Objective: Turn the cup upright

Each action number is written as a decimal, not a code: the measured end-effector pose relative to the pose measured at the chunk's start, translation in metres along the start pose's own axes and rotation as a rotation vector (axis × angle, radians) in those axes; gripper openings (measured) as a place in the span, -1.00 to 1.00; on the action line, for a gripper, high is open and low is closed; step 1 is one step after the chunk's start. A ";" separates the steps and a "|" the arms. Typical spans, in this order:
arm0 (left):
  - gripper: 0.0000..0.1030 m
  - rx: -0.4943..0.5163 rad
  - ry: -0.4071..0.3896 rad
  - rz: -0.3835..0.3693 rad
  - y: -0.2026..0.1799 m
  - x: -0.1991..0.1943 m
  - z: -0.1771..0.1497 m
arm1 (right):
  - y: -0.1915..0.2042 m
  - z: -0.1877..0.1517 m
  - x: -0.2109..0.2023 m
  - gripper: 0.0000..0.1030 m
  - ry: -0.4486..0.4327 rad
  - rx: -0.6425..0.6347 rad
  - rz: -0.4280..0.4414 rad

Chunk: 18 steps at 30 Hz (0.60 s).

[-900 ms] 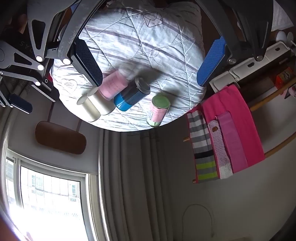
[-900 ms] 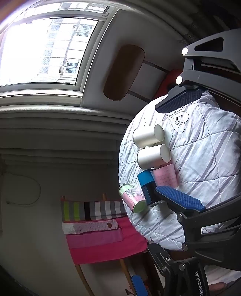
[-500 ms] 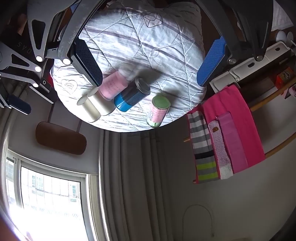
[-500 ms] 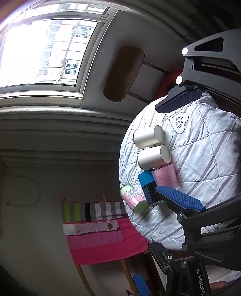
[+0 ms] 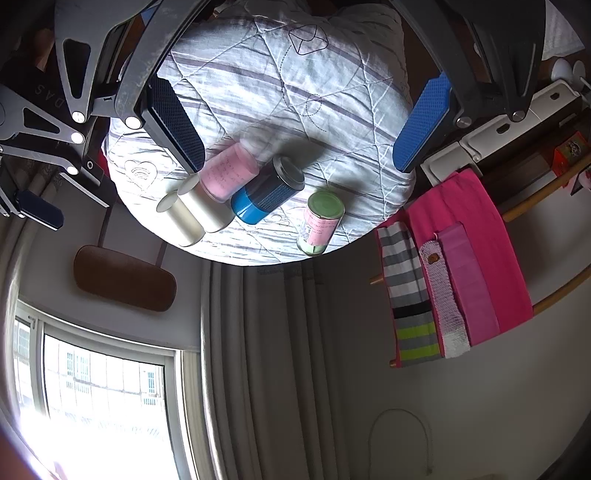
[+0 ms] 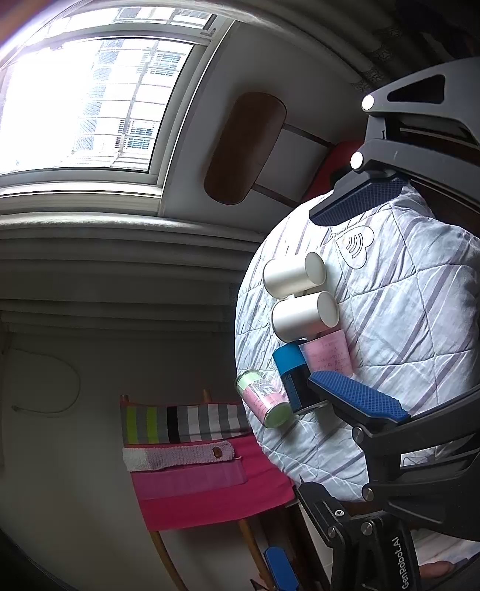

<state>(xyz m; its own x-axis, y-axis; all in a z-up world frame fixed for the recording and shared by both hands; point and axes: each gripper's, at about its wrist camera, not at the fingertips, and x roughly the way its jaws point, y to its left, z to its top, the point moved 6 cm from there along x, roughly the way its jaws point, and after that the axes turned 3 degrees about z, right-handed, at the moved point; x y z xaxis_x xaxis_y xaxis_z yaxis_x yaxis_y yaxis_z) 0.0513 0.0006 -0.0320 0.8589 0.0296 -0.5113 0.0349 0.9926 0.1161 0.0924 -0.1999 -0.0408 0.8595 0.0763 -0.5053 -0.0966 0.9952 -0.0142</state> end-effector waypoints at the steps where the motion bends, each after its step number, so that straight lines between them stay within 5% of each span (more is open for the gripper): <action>1: 1.00 0.000 0.000 -0.001 0.000 0.000 0.000 | 0.000 -0.001 0.000 0.59 0.000 0.000 0.000; 18: 1.00 0.018 0.025 -0.008 -0.006 0.015 -0.004 | -0.007 -0.006 0.013 0.59 0.029 0.015 -0.004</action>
<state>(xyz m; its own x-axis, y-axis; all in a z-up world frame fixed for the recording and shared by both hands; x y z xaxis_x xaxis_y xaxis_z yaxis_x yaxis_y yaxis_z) 0.0621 -0.0041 -0.0435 0.8456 0.0250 -0.5333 0.0510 0.9905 0.1273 0.1017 -0.2060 -0.0523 0.8448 0.0706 -0.5304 -0.0857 0.9963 -0.0038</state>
